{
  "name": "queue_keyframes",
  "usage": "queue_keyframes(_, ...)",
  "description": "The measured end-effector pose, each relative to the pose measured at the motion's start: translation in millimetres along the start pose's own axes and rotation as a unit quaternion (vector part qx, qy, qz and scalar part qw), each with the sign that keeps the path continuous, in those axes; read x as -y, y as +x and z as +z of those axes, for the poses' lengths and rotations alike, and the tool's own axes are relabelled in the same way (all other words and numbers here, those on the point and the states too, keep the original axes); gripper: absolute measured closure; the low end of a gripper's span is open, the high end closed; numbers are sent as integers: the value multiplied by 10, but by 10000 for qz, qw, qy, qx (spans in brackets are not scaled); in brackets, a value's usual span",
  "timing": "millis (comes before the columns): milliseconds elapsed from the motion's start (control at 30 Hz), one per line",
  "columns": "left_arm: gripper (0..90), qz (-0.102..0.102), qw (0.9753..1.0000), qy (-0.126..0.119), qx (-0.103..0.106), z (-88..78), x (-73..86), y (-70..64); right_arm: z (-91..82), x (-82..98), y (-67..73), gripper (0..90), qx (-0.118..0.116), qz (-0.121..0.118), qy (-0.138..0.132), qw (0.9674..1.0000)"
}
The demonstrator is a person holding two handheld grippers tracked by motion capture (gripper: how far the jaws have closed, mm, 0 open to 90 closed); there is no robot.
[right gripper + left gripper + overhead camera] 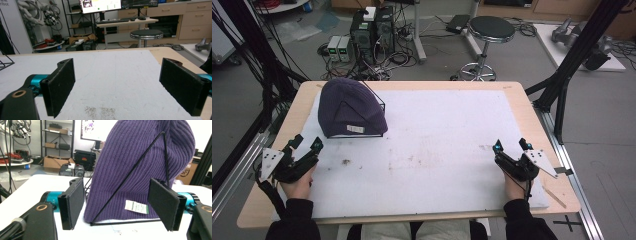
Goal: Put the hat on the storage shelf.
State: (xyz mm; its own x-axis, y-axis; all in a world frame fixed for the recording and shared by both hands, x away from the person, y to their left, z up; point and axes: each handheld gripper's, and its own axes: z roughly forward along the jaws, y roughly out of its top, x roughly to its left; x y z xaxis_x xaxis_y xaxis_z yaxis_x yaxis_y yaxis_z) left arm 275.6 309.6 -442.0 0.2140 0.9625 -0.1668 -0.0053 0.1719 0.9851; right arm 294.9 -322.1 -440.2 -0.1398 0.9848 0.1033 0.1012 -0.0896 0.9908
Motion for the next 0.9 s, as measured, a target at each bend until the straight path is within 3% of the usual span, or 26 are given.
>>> queue_keyframes(733, 304, -76, 9998, 145, 62, 18, 42, 23, 26, 23, 7, 125, -166, 94, 162, 9997)
queue_keyframes(900, 281, -141, 9995, 257, 99, 37, 53, 26, 49, 37, -6, 122, -152, 16, 326, 9994)
